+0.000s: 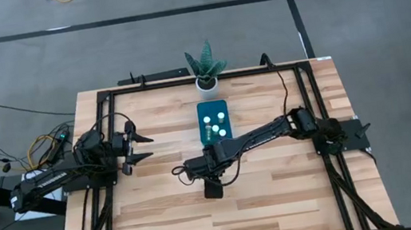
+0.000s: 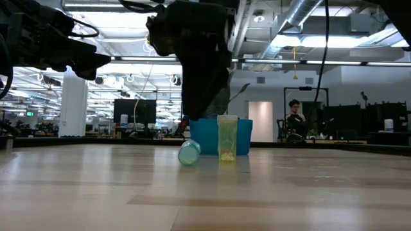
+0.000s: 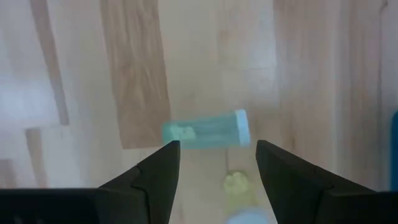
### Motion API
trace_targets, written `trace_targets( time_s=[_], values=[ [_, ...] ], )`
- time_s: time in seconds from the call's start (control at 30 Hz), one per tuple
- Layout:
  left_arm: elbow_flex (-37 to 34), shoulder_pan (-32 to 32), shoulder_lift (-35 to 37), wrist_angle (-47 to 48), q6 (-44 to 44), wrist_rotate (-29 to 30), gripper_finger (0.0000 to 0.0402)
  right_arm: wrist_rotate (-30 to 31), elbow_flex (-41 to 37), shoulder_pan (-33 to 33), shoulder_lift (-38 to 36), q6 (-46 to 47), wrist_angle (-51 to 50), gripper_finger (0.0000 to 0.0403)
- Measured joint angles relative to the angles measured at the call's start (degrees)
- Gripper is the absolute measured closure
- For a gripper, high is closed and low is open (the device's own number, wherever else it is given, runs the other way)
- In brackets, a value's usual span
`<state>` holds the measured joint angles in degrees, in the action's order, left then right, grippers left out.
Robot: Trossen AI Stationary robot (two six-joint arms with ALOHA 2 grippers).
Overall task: Pick and place pill bottles into a basket
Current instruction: Put the blue tablet bottle into the bin
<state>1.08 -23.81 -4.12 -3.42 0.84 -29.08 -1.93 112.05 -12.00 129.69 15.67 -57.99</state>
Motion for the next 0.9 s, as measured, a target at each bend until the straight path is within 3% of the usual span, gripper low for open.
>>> trace_targets(
  time_s=[0.2, 0.6, 0.9],
  values=[
    [0.0, 0.0, 0.0, 0.01, 0.0, 0.0, 0.0189, -4.16, 0.0, 0.52, 0.0, 11.16, 2.24, 0.02],
    [0.0, 0.01, 0.0, 0.02, 0.0, 0.0, 0.0189, -4.4, 0.0, 0.84, 0.0, 27.49, 1.79, 0.0211],
    [0.0, 0.0, 0.0, 0.02, 0.0, 0.0, 0.0189, -4.16, 0.0, 0.63, 0.0, 33.88, 1.63, 0.0212]
  ],
)
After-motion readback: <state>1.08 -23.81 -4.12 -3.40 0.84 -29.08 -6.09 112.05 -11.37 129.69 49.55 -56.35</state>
